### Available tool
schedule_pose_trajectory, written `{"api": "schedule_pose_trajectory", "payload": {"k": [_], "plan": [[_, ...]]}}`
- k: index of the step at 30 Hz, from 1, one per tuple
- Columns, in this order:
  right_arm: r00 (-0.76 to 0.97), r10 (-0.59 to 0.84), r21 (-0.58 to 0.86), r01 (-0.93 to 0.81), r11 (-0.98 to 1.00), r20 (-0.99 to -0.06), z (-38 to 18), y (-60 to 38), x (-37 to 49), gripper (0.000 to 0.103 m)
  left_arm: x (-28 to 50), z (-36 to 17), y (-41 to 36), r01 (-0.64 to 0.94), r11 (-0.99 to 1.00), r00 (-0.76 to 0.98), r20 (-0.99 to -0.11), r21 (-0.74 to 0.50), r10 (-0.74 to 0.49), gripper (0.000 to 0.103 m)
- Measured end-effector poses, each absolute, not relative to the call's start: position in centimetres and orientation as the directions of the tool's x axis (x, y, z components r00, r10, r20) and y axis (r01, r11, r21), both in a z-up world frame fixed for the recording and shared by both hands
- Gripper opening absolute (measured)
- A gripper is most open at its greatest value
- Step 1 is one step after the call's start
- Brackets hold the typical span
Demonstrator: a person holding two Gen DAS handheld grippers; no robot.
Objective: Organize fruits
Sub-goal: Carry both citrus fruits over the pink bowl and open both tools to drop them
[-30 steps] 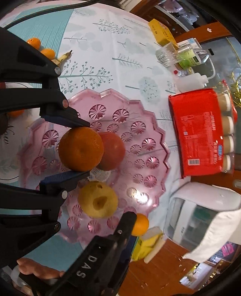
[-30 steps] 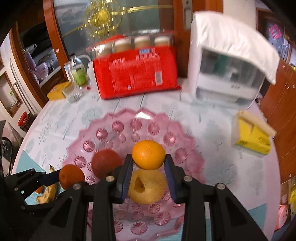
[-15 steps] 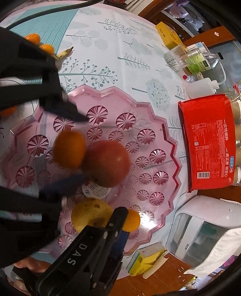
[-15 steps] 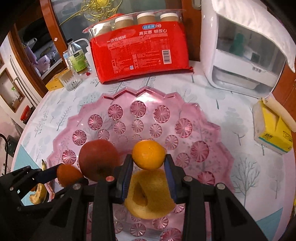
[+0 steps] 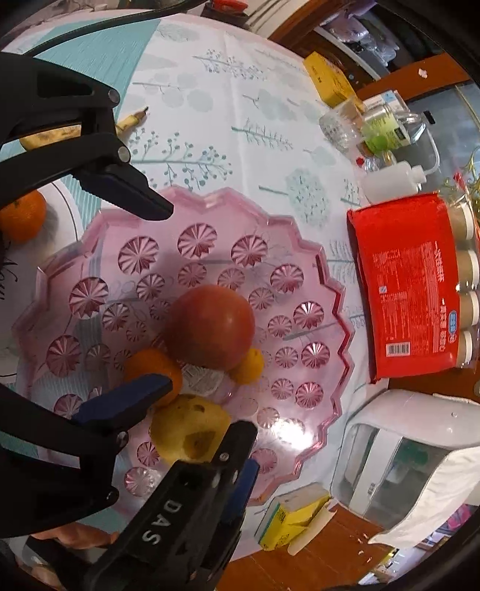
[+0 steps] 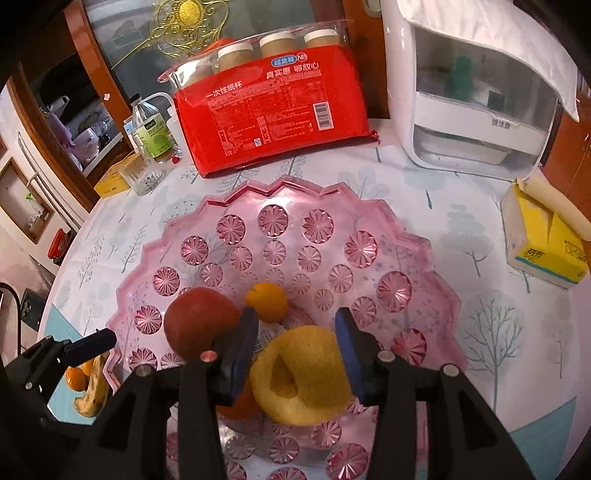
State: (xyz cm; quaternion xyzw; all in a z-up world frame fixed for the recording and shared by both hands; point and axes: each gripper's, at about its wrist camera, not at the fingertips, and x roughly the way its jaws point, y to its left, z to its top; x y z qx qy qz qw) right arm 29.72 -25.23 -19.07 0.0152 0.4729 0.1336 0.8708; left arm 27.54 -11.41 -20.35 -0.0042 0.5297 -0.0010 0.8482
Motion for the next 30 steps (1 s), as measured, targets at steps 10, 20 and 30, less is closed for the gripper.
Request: {"api": "schedule_pose_trajectory", "payload": {"k": [10, 20, 30], "plan": [[0.566, 0.239, 0.147, -0.204, 0.968, -0.789, -17.1, -25.5, 27.6, 0.044, 25.8, -17.8, -10.5, -0.012, 0.997, 0.503, -0.863, -0.07, -0.054, 0.084], [0.622, 0.229, 0.148, -0.18, 0.973, -0.749, -15.2, -26.4, 24.8, 0.044, 24.2, -15.7, -9.4, 0.005, 0.995, 0.511, -0.855, -0.102, -0.09, 0.084], [0.677, 0.238, 0.18, -0.156, 0.971, -0.696, -13.2, -27.1, 21.6, 0.044, 22.7, -14.3, -6.9, -0.104, 0.99, 0.49, -0.871, -0.09, -0.027, 0.084]]}}
